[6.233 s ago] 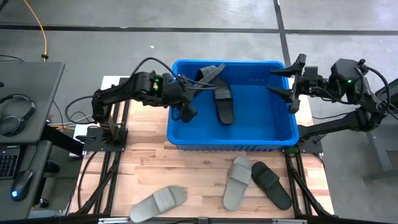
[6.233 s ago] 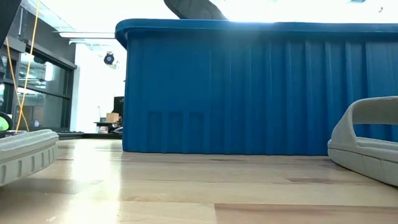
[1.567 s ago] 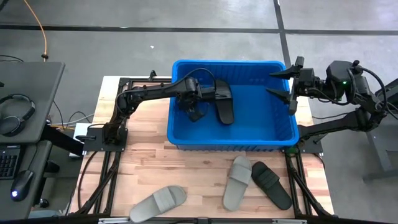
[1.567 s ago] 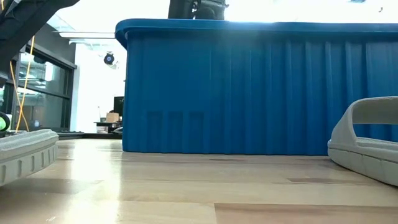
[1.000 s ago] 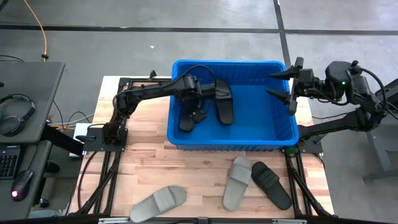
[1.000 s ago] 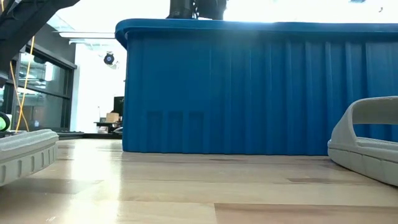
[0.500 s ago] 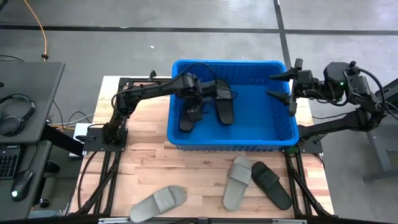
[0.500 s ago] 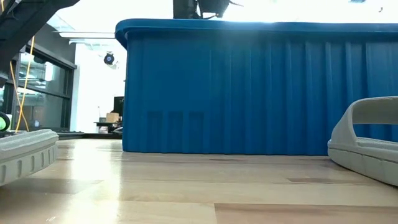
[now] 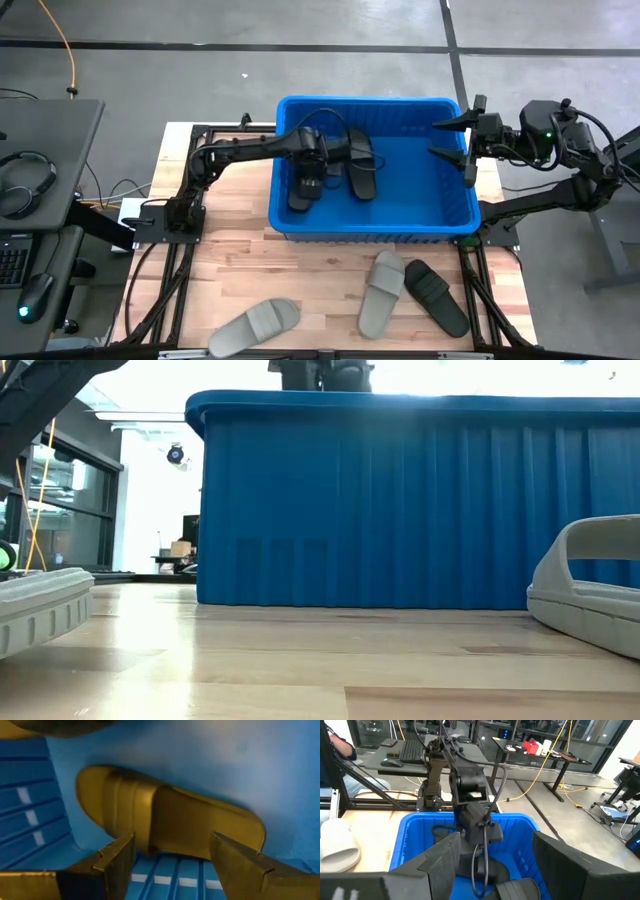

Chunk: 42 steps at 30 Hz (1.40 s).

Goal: Pick and place slides into bin
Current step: Put the black slides into the blue bin

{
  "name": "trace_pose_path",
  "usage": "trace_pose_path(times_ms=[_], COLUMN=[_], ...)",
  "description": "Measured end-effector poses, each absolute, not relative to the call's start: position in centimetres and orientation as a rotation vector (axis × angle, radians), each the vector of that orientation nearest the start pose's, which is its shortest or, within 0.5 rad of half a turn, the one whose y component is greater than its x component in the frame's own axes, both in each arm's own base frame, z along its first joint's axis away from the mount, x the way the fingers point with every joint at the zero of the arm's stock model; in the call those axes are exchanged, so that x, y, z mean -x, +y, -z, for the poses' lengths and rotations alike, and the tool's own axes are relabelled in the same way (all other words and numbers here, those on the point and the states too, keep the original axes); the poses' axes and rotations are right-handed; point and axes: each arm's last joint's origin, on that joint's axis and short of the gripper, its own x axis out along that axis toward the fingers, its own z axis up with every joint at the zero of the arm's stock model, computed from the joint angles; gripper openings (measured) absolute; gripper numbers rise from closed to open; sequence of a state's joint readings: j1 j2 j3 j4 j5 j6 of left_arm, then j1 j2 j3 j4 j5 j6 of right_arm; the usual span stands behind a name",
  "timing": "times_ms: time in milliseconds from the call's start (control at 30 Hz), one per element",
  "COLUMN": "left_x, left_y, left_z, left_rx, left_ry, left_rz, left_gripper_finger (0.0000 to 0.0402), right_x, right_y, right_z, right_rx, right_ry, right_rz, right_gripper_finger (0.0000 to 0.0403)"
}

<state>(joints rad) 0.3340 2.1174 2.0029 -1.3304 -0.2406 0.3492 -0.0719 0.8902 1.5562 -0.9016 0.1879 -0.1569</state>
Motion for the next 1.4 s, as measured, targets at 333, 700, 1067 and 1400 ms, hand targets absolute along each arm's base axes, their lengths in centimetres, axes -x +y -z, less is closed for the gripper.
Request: trace_pose_path(times_ms=[333, 700, 1067, 1400], left_x=[-39.7, -39.3, -38.0, -38.5], left_y=[14.9, 15.7, 18.5, 18.6], left_z=[-23.5, -21.3, -20.8, -20.5], left_rx=[-0.337, -0.334, -0.186, -0.262], left_ry=[1.542, 1.543, 1.519, 1.506], left_rz=[-0.292, -0.255, -0.261, -0.215], left_gripper_finger=[0.0237, 0.0237, 0.0236, 0.0236], right_x=[-10.3, -10.3, -10.3, -10.3], right_y=[-1.3, -1.3, -1.4, -1.4], right_z=[-48.7, -48.9, -48.9, -49.1], right_rx=[0.169, 0.142, 0.117, 0.117], right_ry=[0.232, 0.209, 0.205, 0.189], right_rz=[0.256, 0.265, 0.284, 0.299], right_gripper_finger=[0.0239, 0.0239, 0.0239, 0.0239])
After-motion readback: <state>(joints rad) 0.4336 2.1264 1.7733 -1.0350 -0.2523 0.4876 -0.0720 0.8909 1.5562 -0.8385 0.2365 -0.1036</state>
